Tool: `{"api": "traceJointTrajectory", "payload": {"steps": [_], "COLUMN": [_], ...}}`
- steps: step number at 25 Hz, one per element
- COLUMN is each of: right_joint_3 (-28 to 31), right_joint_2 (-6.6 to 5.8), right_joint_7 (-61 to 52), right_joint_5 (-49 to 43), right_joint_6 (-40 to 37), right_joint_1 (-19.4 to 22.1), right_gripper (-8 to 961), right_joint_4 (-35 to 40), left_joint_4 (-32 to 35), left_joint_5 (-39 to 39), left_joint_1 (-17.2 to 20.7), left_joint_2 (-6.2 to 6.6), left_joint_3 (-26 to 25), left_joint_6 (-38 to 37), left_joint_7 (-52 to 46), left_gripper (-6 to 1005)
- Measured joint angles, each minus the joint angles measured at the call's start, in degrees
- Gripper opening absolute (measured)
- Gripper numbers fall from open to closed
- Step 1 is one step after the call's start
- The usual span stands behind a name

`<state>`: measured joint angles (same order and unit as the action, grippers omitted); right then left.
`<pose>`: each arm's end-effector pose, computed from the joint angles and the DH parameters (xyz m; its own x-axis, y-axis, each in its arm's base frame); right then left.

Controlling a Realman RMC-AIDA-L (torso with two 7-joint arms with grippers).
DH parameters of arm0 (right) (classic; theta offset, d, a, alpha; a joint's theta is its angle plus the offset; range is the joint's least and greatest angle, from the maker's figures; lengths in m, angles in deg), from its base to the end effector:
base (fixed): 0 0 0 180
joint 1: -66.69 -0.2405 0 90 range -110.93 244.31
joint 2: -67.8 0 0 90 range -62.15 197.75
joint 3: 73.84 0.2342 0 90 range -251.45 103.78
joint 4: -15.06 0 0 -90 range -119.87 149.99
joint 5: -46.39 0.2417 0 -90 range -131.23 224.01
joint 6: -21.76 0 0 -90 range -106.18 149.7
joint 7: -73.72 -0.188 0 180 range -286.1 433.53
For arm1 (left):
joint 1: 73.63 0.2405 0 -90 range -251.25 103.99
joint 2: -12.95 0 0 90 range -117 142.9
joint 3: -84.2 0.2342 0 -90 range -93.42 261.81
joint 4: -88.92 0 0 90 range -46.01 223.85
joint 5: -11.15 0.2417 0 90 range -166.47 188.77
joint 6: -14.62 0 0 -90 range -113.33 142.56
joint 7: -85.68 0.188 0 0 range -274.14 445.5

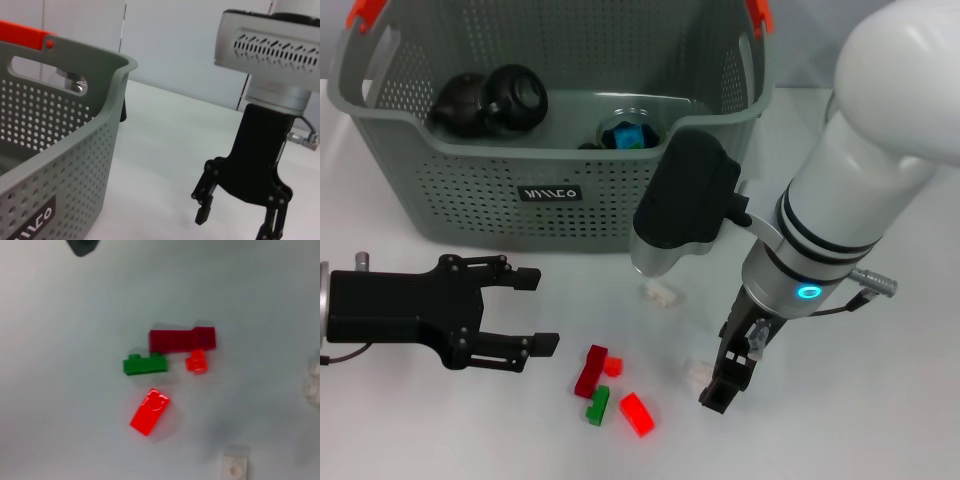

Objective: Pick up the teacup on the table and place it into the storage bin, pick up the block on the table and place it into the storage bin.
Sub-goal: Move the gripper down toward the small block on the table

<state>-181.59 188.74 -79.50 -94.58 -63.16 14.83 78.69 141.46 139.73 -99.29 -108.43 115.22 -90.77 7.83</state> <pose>0.1054 0.3333 -0.1459 0.7770 -0.3274 0.5377 -0.2622 -0.9448 -0.1964 -0.2671 0.3108 0.0098 0.8718 0.3050 0.3833 0.3690 -0.9236 -0.1043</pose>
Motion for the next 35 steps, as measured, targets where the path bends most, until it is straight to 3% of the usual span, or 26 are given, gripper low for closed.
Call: {"api": "traceJointTrajectory", "payload": {"steps": [10,16,27,35], "right_joint_3": [-4.7,-6.0,-8.2,-8.3], "right_joint_2": [0.09,0.32,0.44,0.44], "right_joint_7": [-1.4,-1.5,-2.1,-2.2], "right_joint_5": [0.2,0.2,0.3,0.4], "right_joint_6": [6.5,9.0,11.0,11.1], "right_joint_1": [0.1,0.0,-0.1,0.1], "right_gripper": [865,748,640,418], "right_joint_4": [-2.5,-4.3,-4.7,-4.7], "left_joint_4": [0.0,-0.3,-0.7,-0.7], "left_joint_5": [0.0,0.0,0.0,0.0], "left_joint_1": [0.0,0.0,0.0,0.0], "left_joint_2": [0.0,-0.08,-0.09,-0.09], "left_joint_3": [0.1,0.2,0.0,0.0], "left_joint_6": [0.0,0.0,0.1,0.0], "left_joint_7": [0.1,0.1,0.5,0.5], "left_gripper": [848,848,847,847]}}
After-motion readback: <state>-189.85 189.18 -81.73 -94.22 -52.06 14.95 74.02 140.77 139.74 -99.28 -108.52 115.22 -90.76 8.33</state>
